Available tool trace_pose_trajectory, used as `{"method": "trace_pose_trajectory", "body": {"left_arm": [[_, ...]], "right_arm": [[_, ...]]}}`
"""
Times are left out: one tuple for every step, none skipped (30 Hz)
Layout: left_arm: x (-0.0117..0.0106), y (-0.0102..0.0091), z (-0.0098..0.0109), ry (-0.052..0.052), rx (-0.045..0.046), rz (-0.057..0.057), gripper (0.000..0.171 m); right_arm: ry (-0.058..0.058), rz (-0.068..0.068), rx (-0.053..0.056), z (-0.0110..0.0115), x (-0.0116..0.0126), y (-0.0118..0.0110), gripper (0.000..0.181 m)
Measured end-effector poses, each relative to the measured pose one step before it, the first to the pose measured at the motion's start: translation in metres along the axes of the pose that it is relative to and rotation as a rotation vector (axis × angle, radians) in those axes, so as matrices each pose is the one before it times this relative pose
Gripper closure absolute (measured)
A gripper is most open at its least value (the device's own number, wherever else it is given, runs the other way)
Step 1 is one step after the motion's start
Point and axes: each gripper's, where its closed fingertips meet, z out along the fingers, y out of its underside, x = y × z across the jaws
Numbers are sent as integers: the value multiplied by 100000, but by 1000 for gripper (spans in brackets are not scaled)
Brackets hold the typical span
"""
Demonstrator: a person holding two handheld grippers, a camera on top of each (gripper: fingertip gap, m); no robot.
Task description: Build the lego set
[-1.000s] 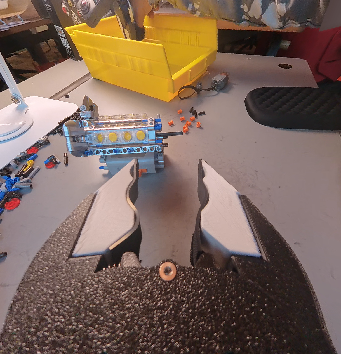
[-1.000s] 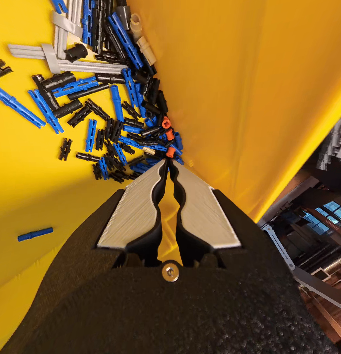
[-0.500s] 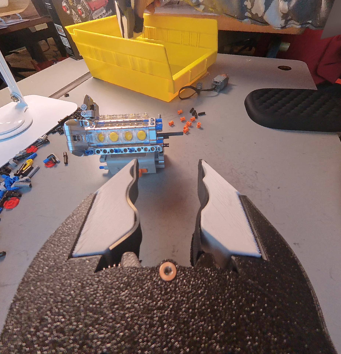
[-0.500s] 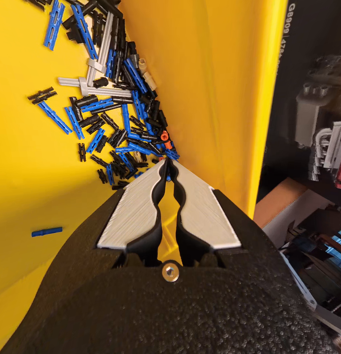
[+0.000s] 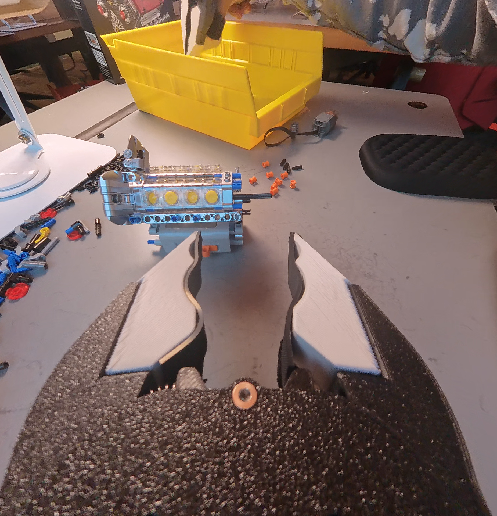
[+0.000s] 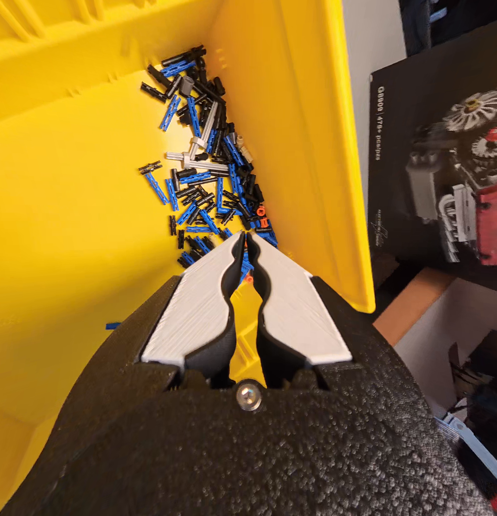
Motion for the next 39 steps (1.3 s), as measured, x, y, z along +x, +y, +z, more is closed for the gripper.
{"method": "trace_pose_trajectory", "body": {"left_arm": [[-8, 21, 25, -50, -174, 38, 112], [-5, 21, 29, -92, -184, 35, 112], [-10, 30, 32, -122, -186, 48, 112], [-19, 20, 29, -184, -183, 62, 112], [-24, 24, 21, -251, -185, 60, 112], [-31, 21, 33, -328, -199, 70, 112], [-44, 31, 36, -400, -205, 108, 112], [-34, 10, 13, -470, -138, 162, 112], [-43, 13, 3, -529, -33, 197, 112], [-46, -3, -8, -521, 43, 194, 112], [-39, -16, -13, -439, 89, 130, 112], [-34, -6, -20, -285, 122, 6, 112], [-23, -19, -16, -86, 130, -147, 112], [-23, -17, -14, 116, 115, -259, 112], [-9, -16, -18, 248, 120, -325, 112], [-1, -22, -16, 291, 160, -343, 112], [-2, -22, -26, 328, 195, -310, 112], [16, -35, -28, 329, 214, -249, 112], [10, -24, -32, 290, 226, -166, 112], [16, -25, -24, 250, 205, -79, 112], [27, -19, -26, 210, 162, 2, 112], [29, -18, -12, 171, 104, 62, 112], [25, -1, -2, 128, 18, 93, 112], [20, 18, 17, 66, -120, 141, 112], [26, 27, 31, -4, -241, 223, 112], [26, 31, 29, -110, -279, 323, 112], [7, 39, 37, -271, -279, 405, 112], [-7, 53, 49, -531, -356, 456, 112], [-44, 46, 64, -929, -459, 615, 112], [-57, 38, 64, -1437, -337, 1028, 112], [-35, -81, 82, -1803, 281, 1525, 112], [2, -237, 95, -1890, 1047, 1556, 112], [70, -338, 147, -1664, 1430, 983, 112], [144, -410, 217, -1138, 1496, 136, 113], [236, -401, 284, -618, 1352, -488, 113], [280, -351, 317, -482, 930, -276, 113], [238, -252, 319, -929, 492, 486, 113], [178, -183, 301, -1406, 351, 926, 113], [166, -76, 279, -1230, -69, 1129, 113]], "right_arm": [[2426, 1251, 1079, -112, 488, 48, 181], [1653, 1025, 589, 63, 350, 53, 181], [1043, 428, -151, 229, 191, 60, 181], [1230, -225, -403, 346, 150, 5, 181], [1039, -341, -499, 437, 57, -73, 181], [5, -605, -979, 519, -168, -94, 180], [431, -1267, -1567, 588, -156, -46, 181], [1375, -1944, -2048, 602, -42, -5, 181], [1087, -2032, -2140, 571, -53, 33, 181], [-436, -1436, -1487, 522, -287, -7, 181], [-1758, -736, -815, 418, -457, -39, 181], [-866, -1387, -1918, 217, -286, 144, 181], [-512, -1290, 14, -49, -228, -30, 181], [-2921, 158, 1933, -376, -466, -209, 181], [-4021, 2785, 3764, -655, -538, -400, 181], [-1835, 3590, 4791, -891, -187, -459, 181], [800, 2881, 4616, -1095, 173, -338, 181], [2238, 2301, 4434, -1247, 300, -214, 181], [2895, 2825, 5095, -1422, 278, -266, 180], [2491, 3668, 6623, -1594, 88, -440, 178], [1924, 4260, 8050, -1720, -161, -616, 177], [1961, 4358, 9049, -1838, -314, -715, 175], [2045, 4281, 9132, -1887, -422, -670, 173], [2106, 4200, 8666, -1868, -493, -536, 170], [2214, 3993, 8108, -1804, -490, -369, 166], [2588, 3507, 7160, -1689, -389, -135, 163], [2999, 2573, 6089, -1562, -228, 89, 159], [3552, 1581, 5068, -1399, 30, 281, 158], [3847, 735, 4074, -1191, 280, 398, 156], [4205, 612, 2878, -965, 531, 493, 154], [3168, 795, 2047, -683, 539, 525, 153], [1815, 1801, 1583, -420, 438, 528, 150], [19, 2792, 346, -170, 229, 569, 146], [-1512, 2912, -399, -42, -9, 472, 139], [-2271, 1679, -1026, 43, -208, 374, 132], [-1548, -560, -1643, 96, -191, 383, 126], [60, -2183, -2063, 113, -7, 408, 120], [942, -2288, -2222, 101, 80, 449, 116], [159, -1358, -2833, 121, -1, 556, 111]]}}
